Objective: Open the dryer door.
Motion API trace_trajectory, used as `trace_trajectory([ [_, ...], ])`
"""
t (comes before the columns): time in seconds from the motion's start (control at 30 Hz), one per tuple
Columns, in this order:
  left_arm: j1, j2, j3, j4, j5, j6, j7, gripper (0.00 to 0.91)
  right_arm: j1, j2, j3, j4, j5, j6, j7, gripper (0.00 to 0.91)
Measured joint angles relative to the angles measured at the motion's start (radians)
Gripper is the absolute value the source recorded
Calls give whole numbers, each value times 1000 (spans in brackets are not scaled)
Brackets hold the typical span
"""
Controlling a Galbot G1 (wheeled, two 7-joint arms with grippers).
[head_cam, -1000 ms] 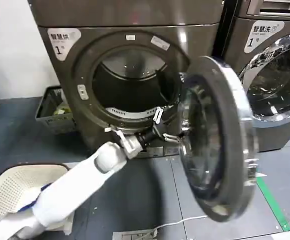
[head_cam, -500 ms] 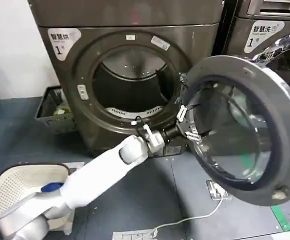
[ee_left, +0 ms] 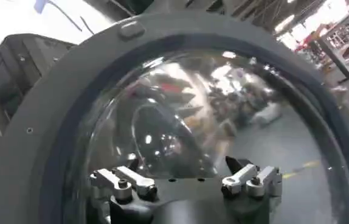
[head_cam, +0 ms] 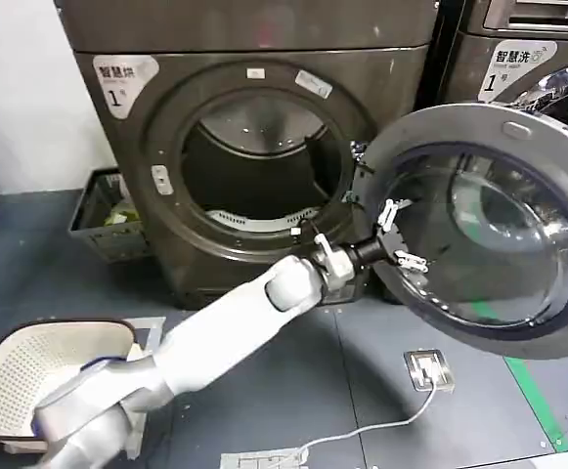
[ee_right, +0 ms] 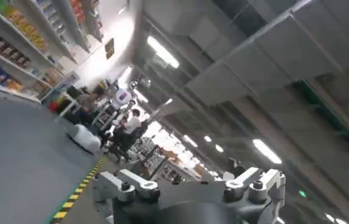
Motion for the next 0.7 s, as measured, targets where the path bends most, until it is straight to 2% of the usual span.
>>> trace_trajectory([
  [0.33,-3,-29,0,3,-7,99,-34,907,-4,0,3,-1,5,0,-1,907],
  [0.7,12,-45,-7,-44,-72,283,-111,907,-3,1,3,5,6,0,-3,907],
])
